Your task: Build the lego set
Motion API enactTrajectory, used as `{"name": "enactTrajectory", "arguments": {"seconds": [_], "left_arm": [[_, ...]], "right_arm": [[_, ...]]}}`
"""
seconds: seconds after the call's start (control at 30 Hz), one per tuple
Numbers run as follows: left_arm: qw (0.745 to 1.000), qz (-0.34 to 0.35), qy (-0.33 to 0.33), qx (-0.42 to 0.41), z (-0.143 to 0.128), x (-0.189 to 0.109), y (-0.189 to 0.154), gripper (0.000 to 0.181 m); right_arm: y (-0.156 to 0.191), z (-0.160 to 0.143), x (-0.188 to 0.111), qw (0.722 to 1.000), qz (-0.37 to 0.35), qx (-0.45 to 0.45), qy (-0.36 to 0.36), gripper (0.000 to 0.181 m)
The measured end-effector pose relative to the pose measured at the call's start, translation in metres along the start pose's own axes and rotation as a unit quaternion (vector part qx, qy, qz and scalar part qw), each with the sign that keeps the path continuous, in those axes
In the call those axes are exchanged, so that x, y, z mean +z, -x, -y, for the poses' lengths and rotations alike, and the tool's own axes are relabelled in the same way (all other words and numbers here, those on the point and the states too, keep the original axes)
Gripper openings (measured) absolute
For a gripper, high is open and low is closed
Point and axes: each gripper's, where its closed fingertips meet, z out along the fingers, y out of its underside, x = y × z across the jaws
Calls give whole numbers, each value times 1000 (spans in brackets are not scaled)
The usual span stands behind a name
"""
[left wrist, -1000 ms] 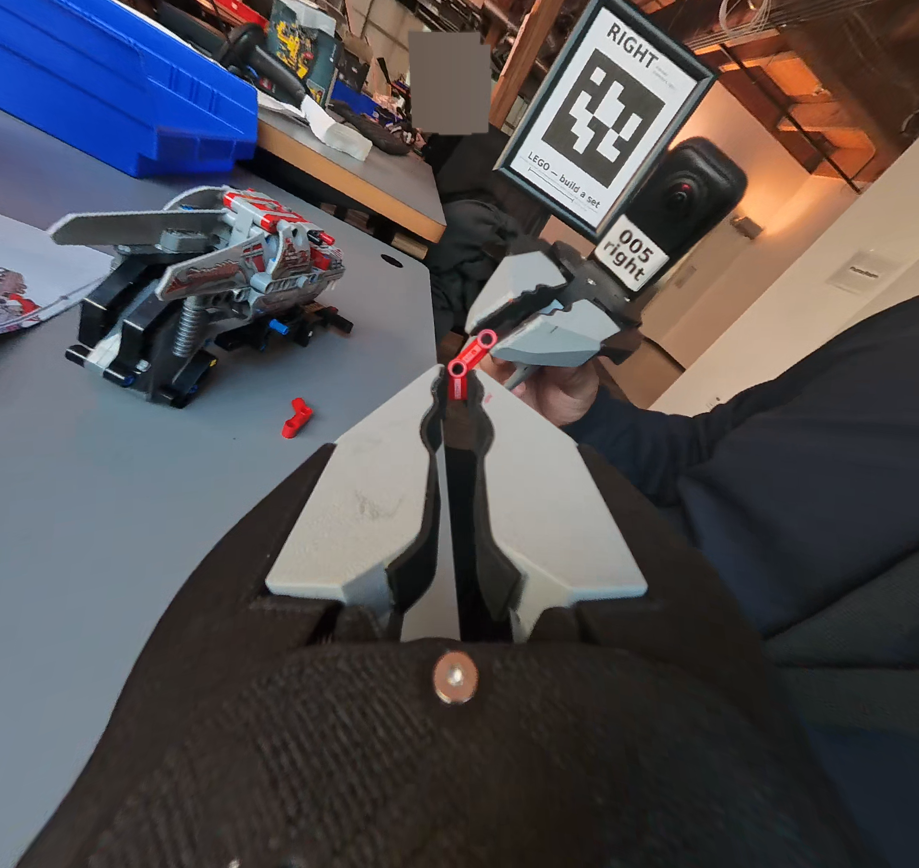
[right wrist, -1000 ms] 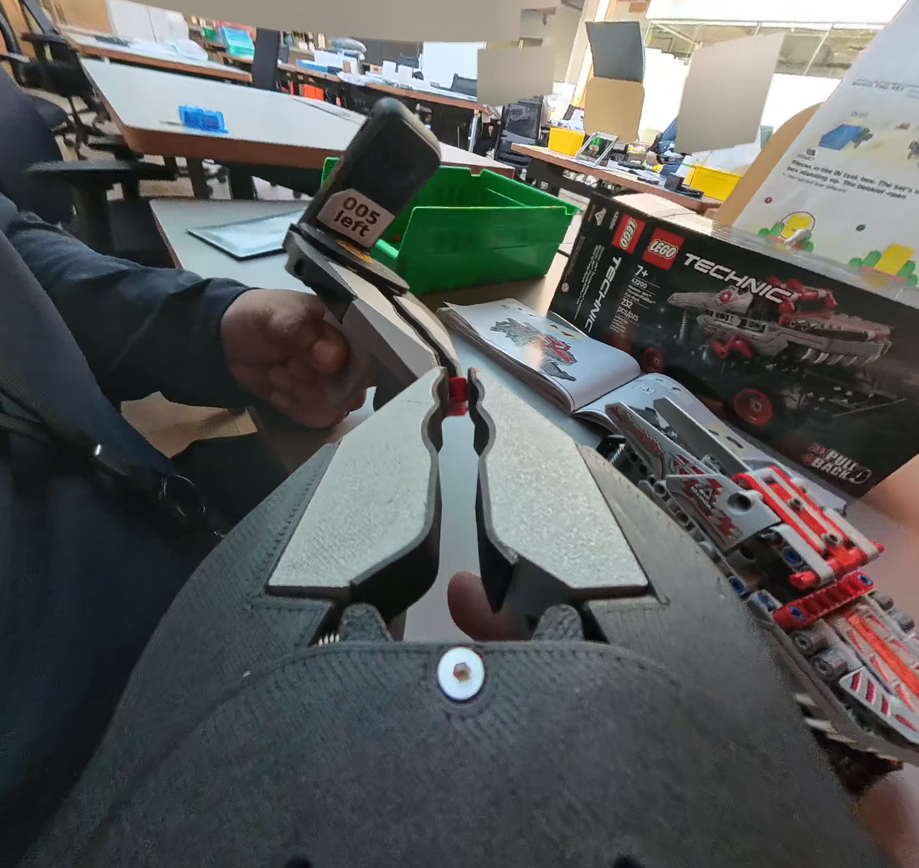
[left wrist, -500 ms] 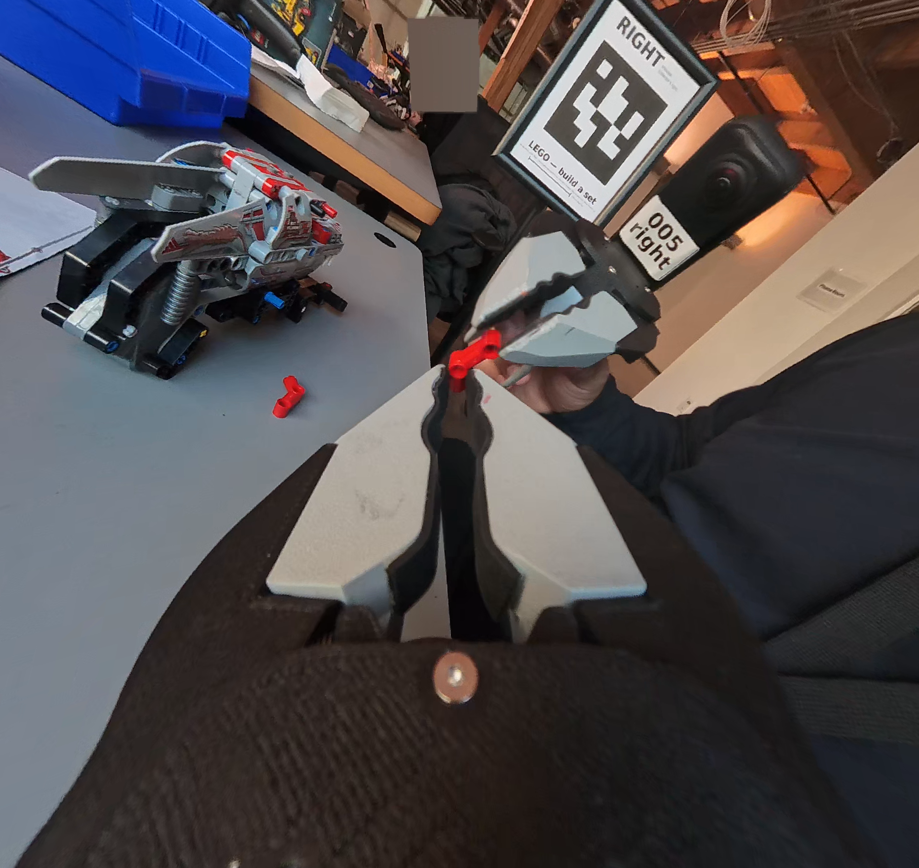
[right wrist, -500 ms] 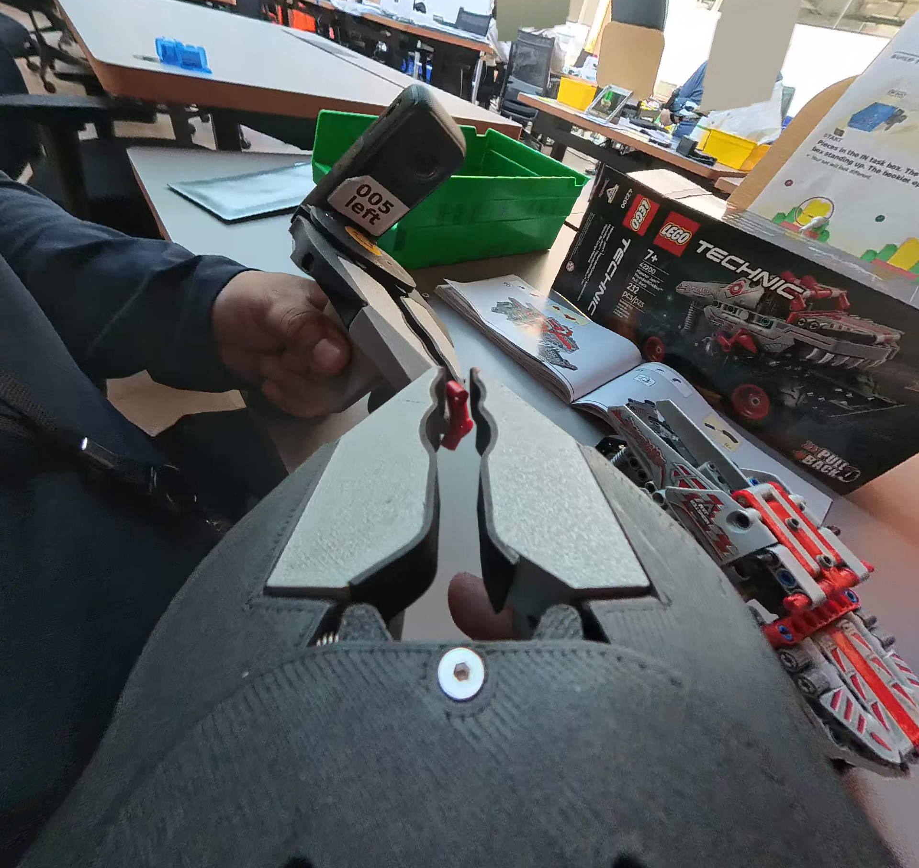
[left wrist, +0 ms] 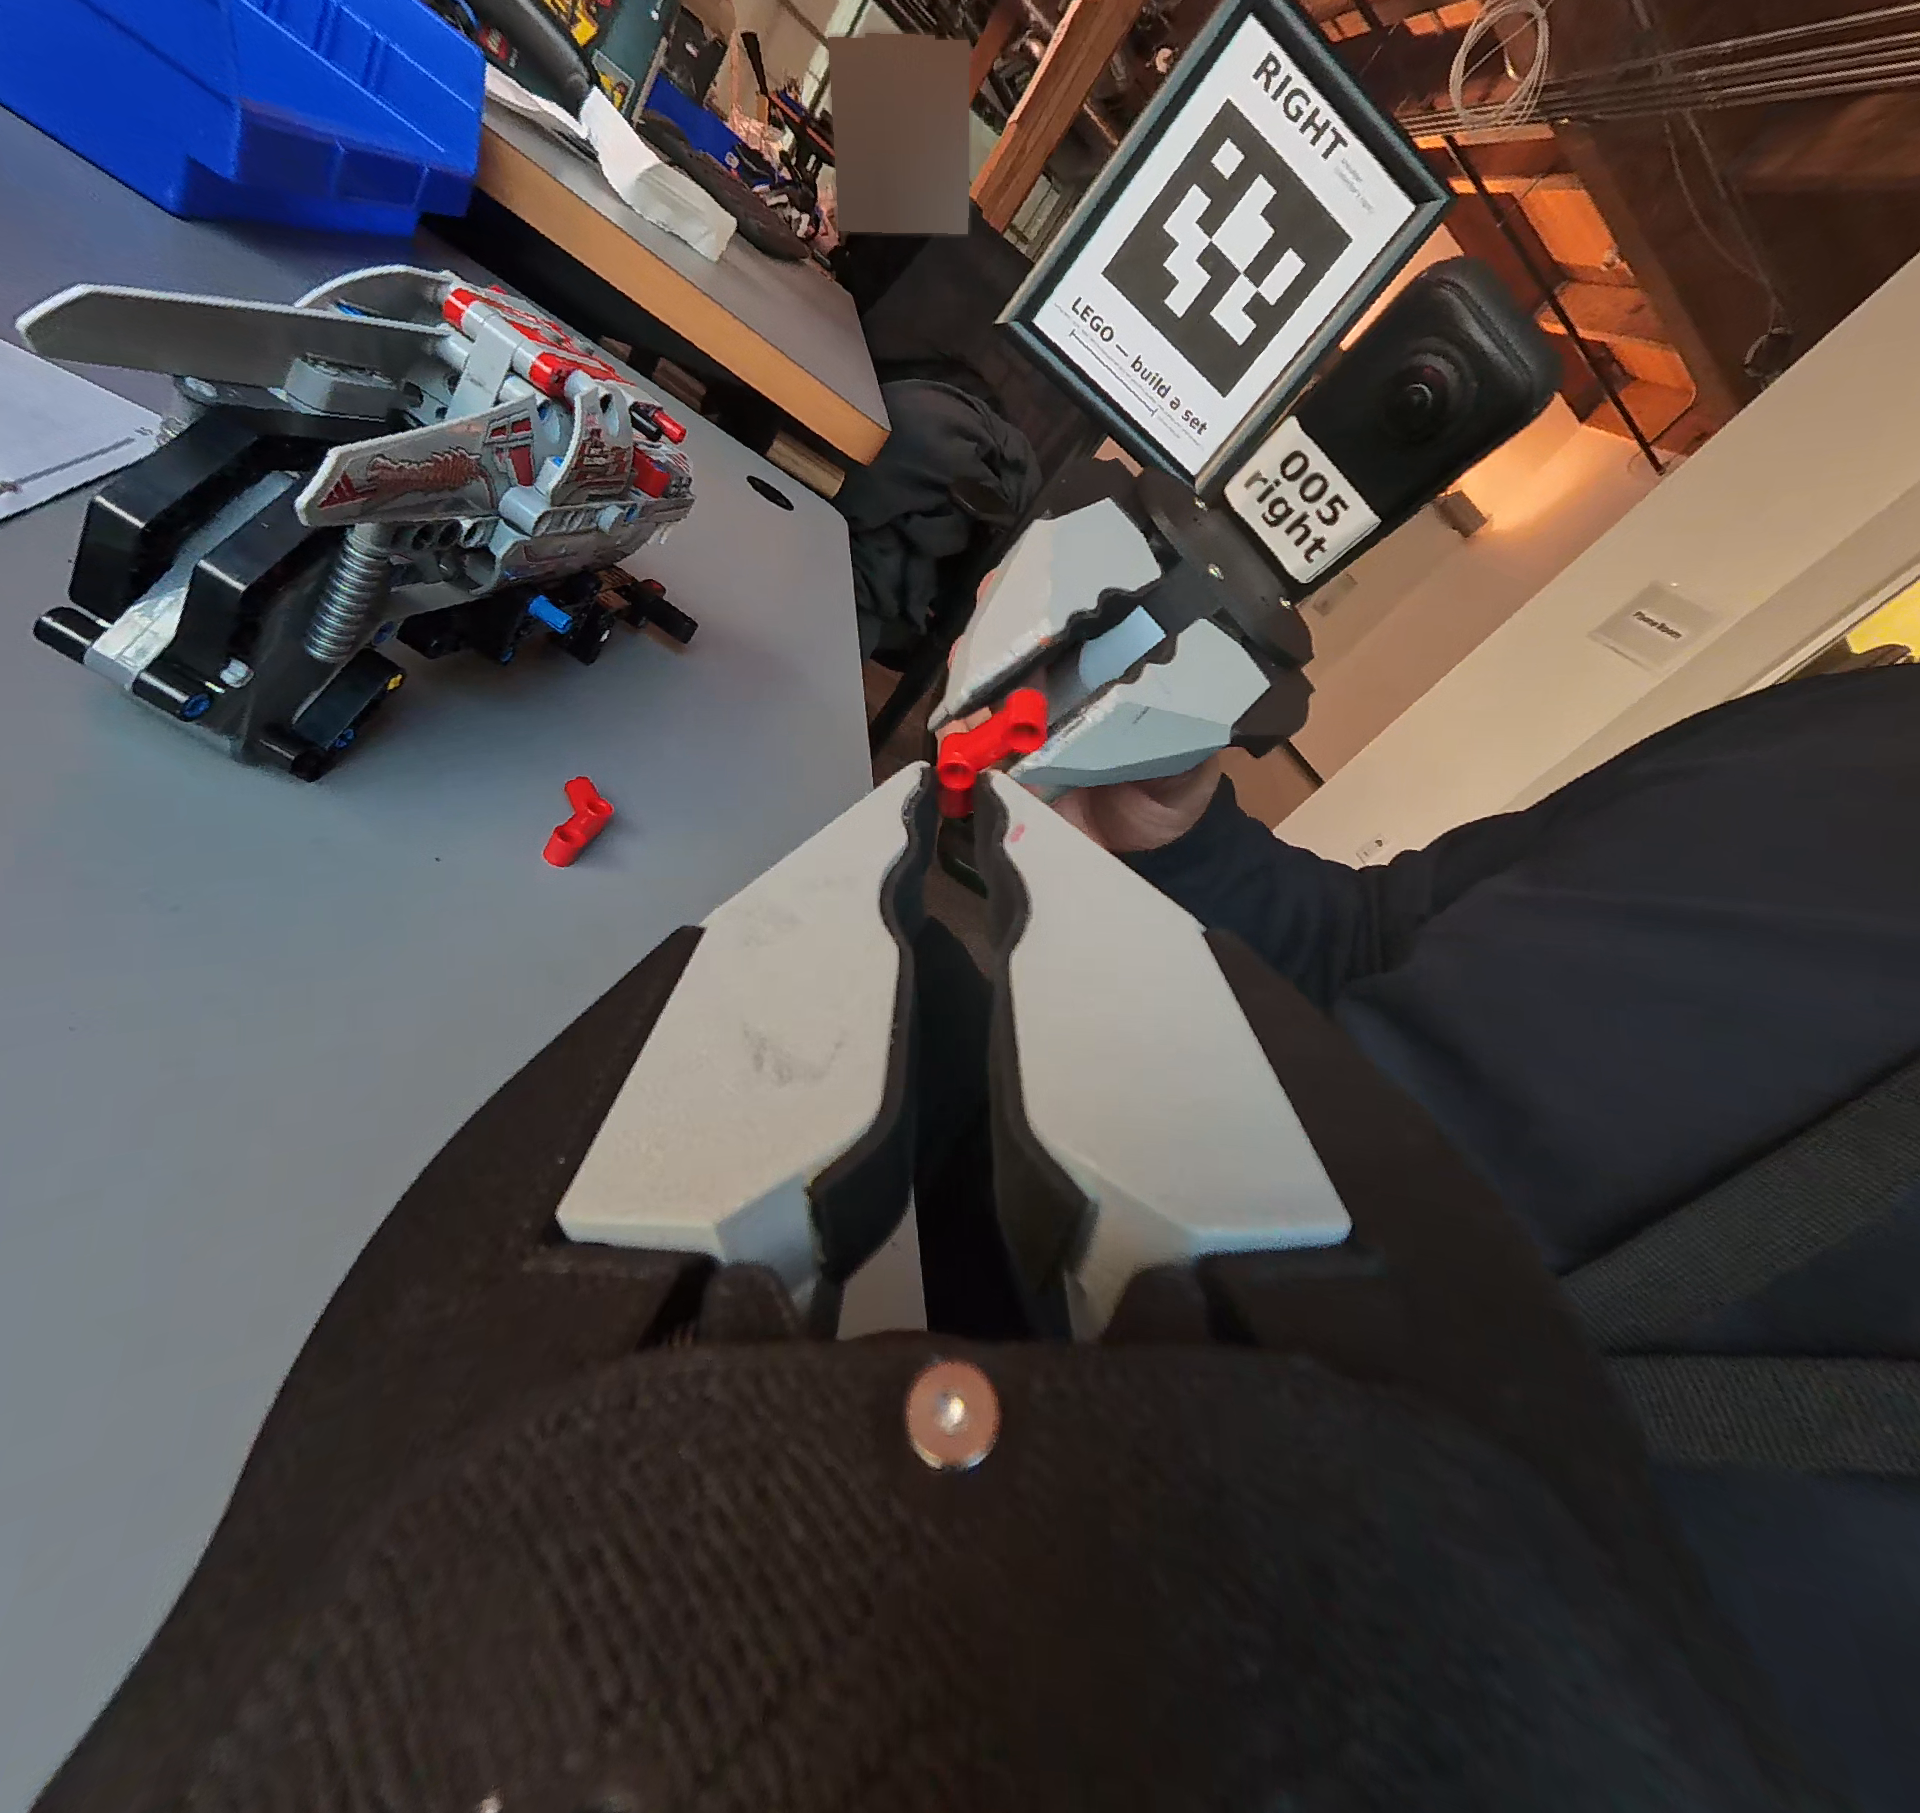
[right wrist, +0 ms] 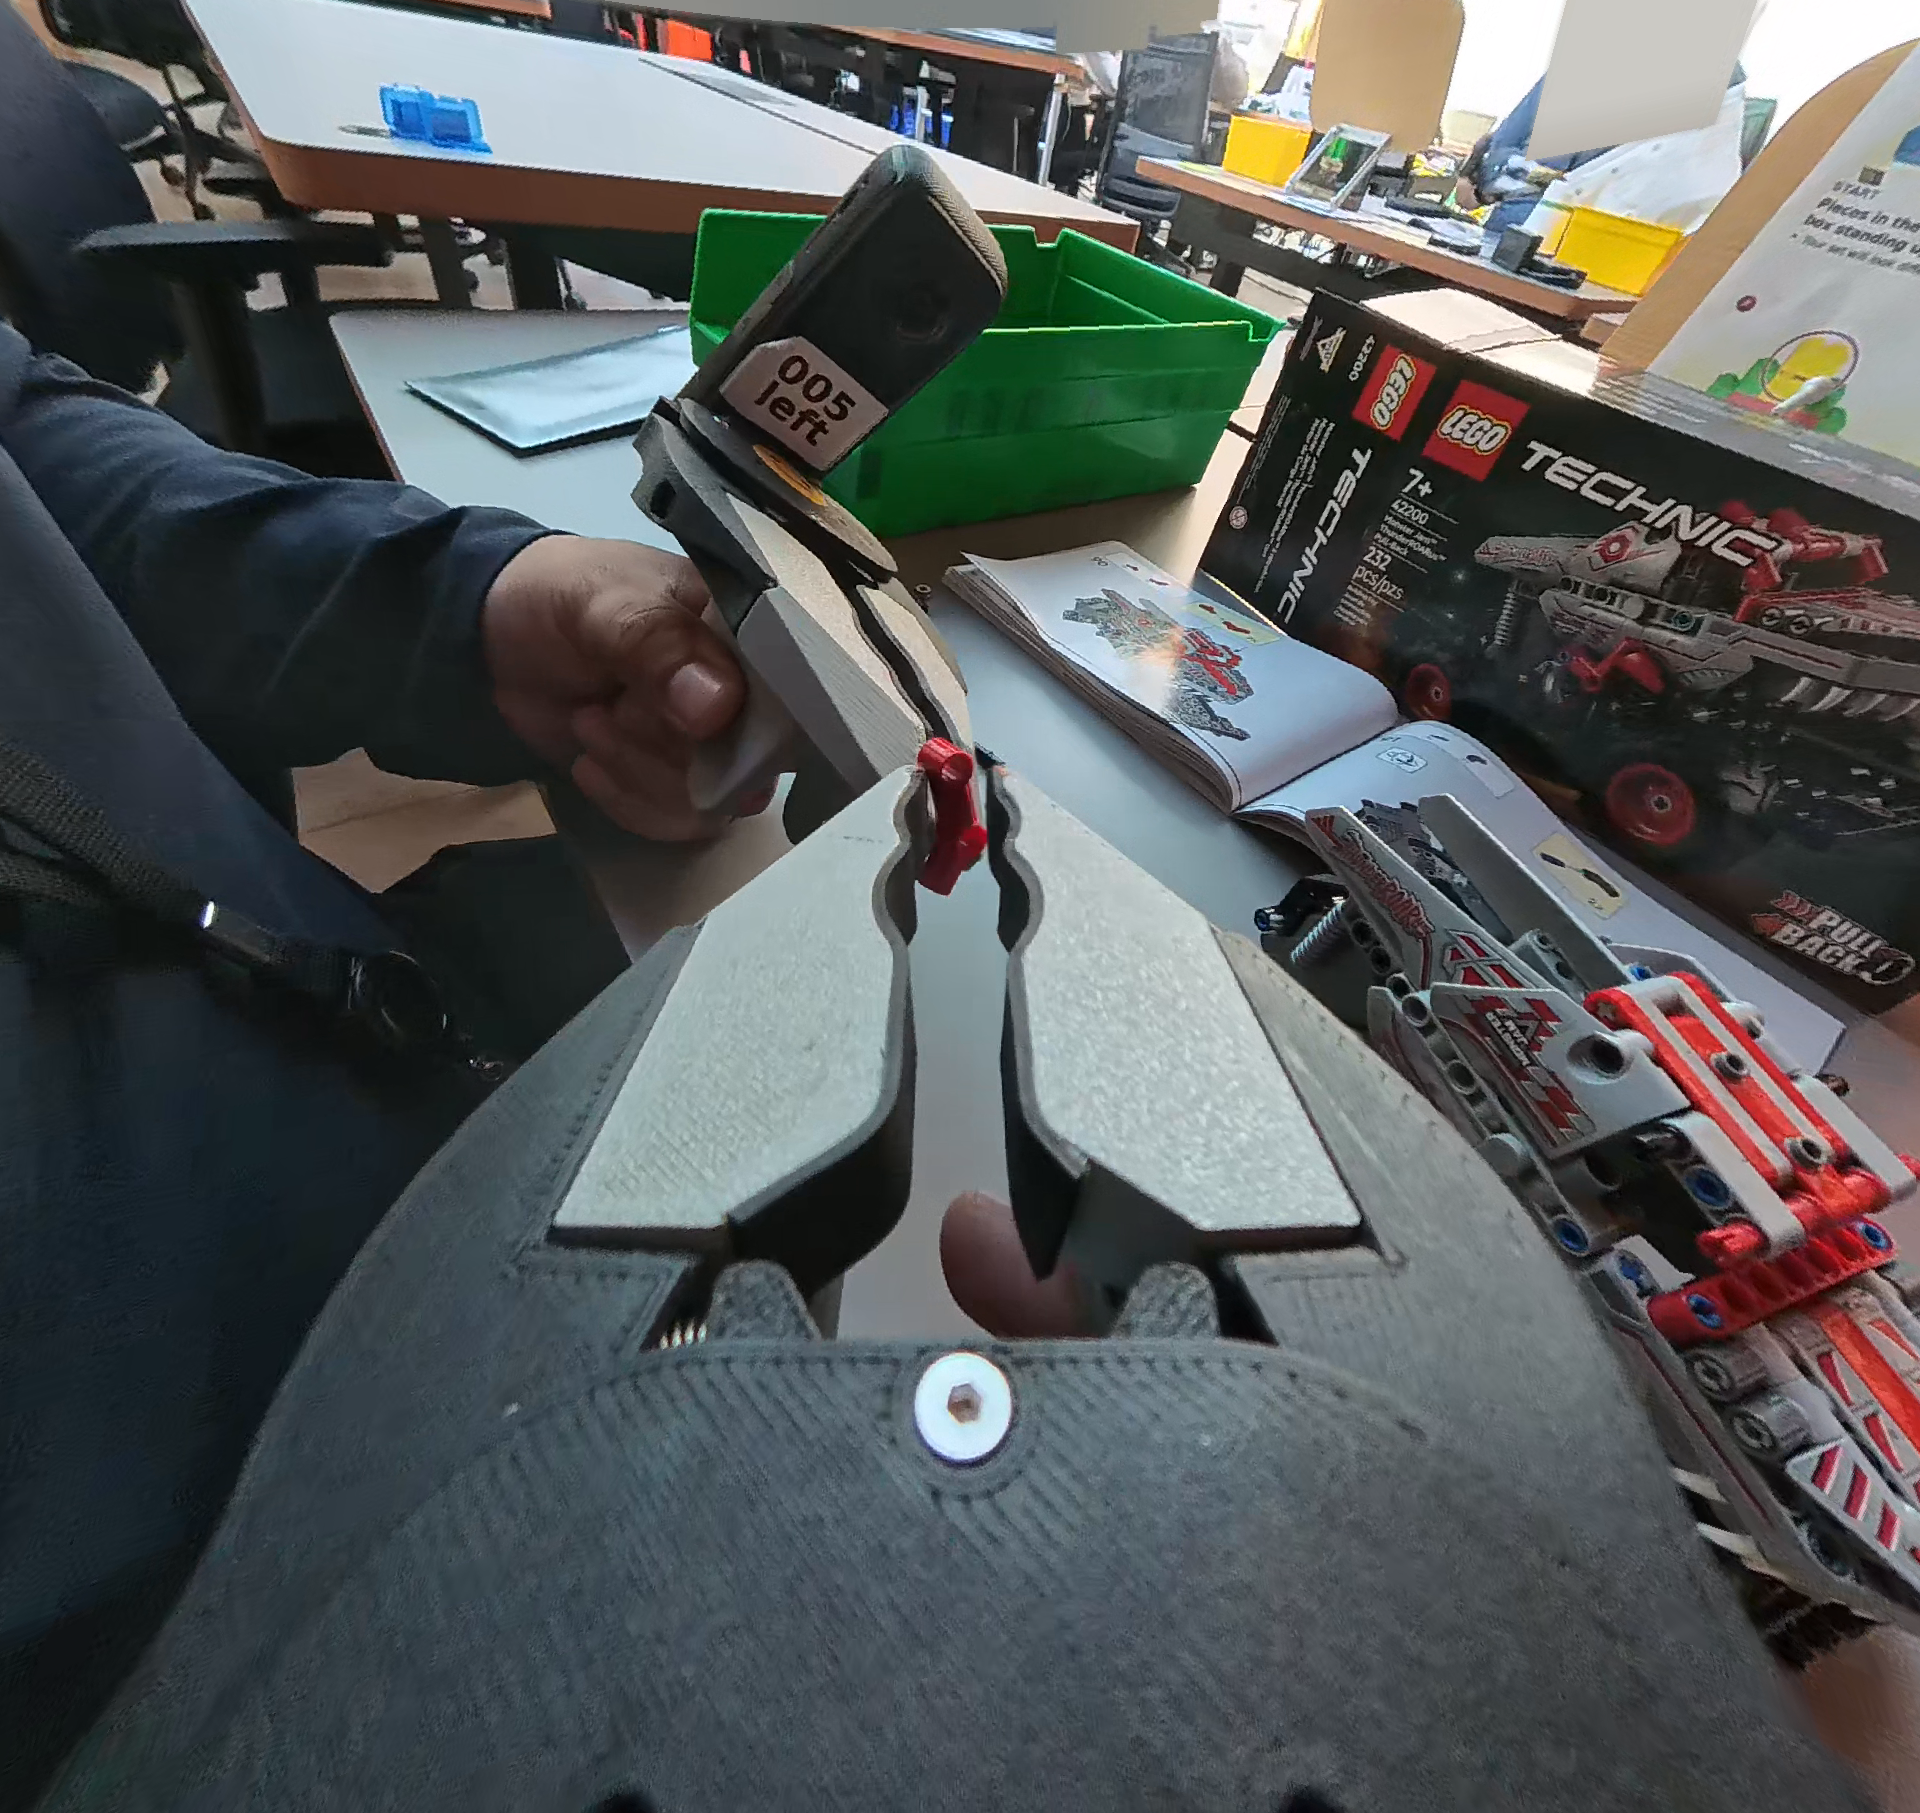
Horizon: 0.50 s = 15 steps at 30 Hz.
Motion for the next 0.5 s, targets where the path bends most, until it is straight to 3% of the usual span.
{"name": "enactTrajectory", "arguments": {"seconds": [0.2,0.5], "left_arm": [[1000,-5,2,-7,-1,0,0,3],[1000,4,8,1,-3,1,1,3]], "right_arm": [[2,1,1,1000,15,6,-4,16],[4,1,5,999,29,15,-7,8]]}}
